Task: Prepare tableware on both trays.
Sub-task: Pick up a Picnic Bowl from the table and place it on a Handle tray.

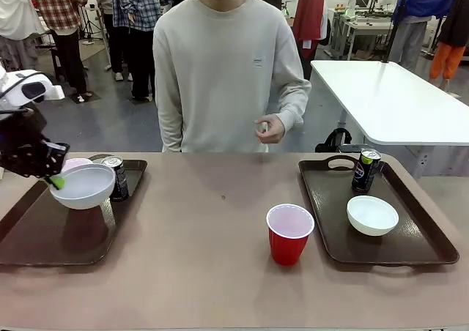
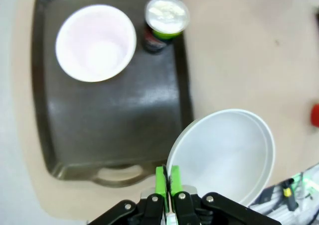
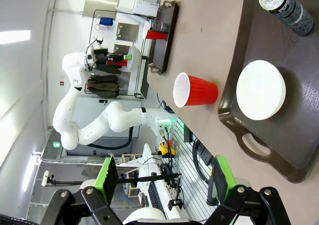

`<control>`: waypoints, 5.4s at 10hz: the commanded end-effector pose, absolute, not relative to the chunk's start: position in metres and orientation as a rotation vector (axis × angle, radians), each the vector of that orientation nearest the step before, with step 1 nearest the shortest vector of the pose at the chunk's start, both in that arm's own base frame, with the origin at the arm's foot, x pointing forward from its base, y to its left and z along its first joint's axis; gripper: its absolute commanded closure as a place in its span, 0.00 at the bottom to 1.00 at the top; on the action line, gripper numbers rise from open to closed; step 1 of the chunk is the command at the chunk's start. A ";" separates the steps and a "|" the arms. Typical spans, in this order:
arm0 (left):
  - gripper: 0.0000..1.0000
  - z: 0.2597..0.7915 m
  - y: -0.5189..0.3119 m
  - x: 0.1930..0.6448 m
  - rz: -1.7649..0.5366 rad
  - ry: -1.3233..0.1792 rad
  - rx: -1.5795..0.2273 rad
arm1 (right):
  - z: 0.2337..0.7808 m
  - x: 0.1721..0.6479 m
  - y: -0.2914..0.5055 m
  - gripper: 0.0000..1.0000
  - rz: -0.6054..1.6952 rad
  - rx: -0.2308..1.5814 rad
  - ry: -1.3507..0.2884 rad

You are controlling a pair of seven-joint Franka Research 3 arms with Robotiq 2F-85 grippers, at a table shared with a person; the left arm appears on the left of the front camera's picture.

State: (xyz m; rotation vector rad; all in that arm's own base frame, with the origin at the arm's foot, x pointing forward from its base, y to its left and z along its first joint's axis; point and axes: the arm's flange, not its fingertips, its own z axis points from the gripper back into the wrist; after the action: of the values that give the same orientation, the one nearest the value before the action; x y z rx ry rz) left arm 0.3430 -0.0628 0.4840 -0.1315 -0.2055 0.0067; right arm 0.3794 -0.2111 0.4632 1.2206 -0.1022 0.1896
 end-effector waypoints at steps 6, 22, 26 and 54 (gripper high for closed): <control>0.96 0.488 -0.044 0.344 0.042 -0.220 -0.117 | 0.464 0.377 -0.209 0.00 0.182 1.230 -0.103; 0.36 0.423 0.000 0.343 -0.129 -0.143 -0.158 | 0.464 0.377 -0.209 0.00 0.182 1.230 -0.103; 0.00 0.477 0.013 0.303 -0.131 -0.190 -0.220 | 0.464 0.377 -0.209 0.00 0.182 1.230 -0.103; 0.00 0.405 0.195 0.275 0.140 -0.088 -1.329 | 0.464 0.377 -0.209 0.00 0.182 1.230 -0.103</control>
State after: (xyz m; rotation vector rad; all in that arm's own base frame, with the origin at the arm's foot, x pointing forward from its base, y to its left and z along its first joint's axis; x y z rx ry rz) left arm 0.2721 0.2128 0.3955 -1.3342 -0.0858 0.1082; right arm 0.3792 -0.2112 0.4631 1.2207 -0.1023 0.1890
